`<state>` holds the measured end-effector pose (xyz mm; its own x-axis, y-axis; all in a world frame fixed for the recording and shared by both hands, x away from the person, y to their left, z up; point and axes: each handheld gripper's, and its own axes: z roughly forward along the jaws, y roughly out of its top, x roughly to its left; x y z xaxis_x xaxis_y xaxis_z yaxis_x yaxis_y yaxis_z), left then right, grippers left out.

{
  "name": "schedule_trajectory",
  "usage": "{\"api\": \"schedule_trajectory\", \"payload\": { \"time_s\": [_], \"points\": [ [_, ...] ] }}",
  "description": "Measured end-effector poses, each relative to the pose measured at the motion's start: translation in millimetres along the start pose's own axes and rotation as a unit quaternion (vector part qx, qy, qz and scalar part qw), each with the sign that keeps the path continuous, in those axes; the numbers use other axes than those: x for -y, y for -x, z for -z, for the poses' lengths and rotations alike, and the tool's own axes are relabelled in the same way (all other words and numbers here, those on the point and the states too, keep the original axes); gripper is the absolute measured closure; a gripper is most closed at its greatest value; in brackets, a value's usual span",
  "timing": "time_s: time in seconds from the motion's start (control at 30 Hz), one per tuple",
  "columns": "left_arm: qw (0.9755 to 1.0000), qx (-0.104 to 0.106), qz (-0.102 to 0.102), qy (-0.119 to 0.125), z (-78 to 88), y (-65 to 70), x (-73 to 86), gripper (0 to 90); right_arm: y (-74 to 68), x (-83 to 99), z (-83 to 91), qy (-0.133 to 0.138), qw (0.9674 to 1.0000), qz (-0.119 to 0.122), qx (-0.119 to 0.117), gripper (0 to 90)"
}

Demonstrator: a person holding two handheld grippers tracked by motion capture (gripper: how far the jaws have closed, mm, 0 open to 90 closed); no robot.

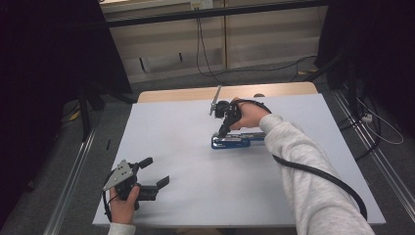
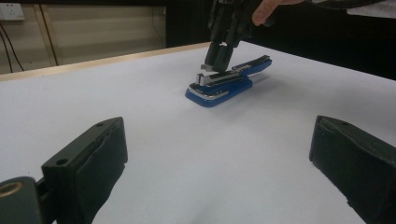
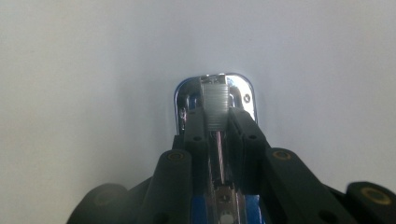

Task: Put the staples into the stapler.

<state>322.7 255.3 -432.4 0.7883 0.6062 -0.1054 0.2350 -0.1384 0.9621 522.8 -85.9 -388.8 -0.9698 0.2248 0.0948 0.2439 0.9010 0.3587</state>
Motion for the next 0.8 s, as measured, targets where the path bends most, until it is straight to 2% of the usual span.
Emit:
{"api": "schedule_trajectory", "payload": {
  "time_s": [0.63,0.67,0.8],
  "points": [
    [1.0000,-0.001,-0.001,-0.001,-0.4,0.3,-0.2,4.3,-0.4,-1.3,-3.1,-0.005,0.9998,0.017,0.013,78.3],
    [1.0000,0.000,-0.001,-0.003,-0.3,0.5,-0.2,4.3,-0.6,-1.1,-3.3,-0.007,0.9999,0.011,0.010,78.3],
    [1.0000,0.000,0.000,-0.004,-0.3,0.7,-0.1,4.3,-0.8,-0.5,-4.9,-0.006,0.9999,0.012,0.009,78.3]
  ]
}}
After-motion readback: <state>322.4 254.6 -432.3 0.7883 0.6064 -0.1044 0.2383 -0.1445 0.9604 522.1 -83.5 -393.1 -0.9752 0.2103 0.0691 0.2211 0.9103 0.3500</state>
